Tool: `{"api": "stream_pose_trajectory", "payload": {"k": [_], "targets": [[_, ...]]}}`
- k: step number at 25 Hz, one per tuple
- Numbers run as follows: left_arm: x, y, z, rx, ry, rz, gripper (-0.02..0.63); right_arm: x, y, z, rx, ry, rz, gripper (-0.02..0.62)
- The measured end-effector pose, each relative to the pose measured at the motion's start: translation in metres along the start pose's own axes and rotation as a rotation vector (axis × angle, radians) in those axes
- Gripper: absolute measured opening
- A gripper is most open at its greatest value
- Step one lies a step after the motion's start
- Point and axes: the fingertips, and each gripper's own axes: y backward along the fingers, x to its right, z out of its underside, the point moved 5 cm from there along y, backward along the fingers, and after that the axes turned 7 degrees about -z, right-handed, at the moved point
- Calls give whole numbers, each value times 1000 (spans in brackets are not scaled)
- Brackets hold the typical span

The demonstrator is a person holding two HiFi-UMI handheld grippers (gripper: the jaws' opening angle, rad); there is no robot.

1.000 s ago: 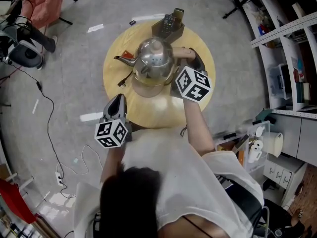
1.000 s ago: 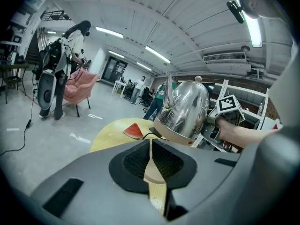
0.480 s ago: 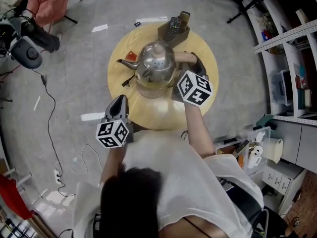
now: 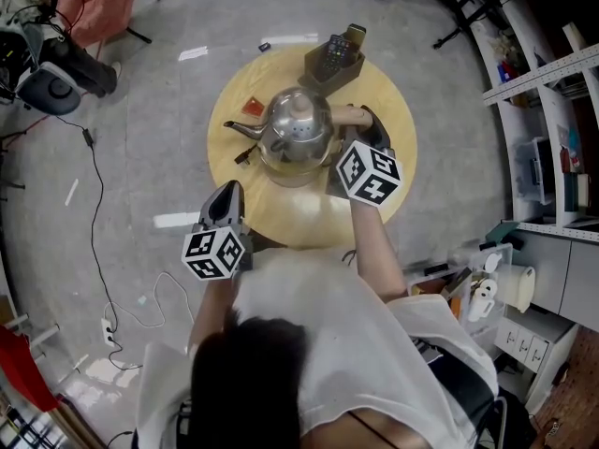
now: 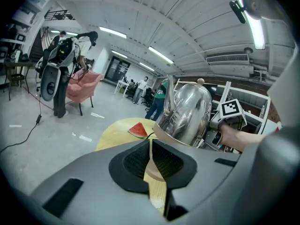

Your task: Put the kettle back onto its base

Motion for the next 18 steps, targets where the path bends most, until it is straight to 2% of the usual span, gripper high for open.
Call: {"api": "stream_pose_trajectory", "payload": {"k": [18], "targets": [[-14,10,12,-10,20,-31,38,1,9,17,-6,2,-7,123]]}}
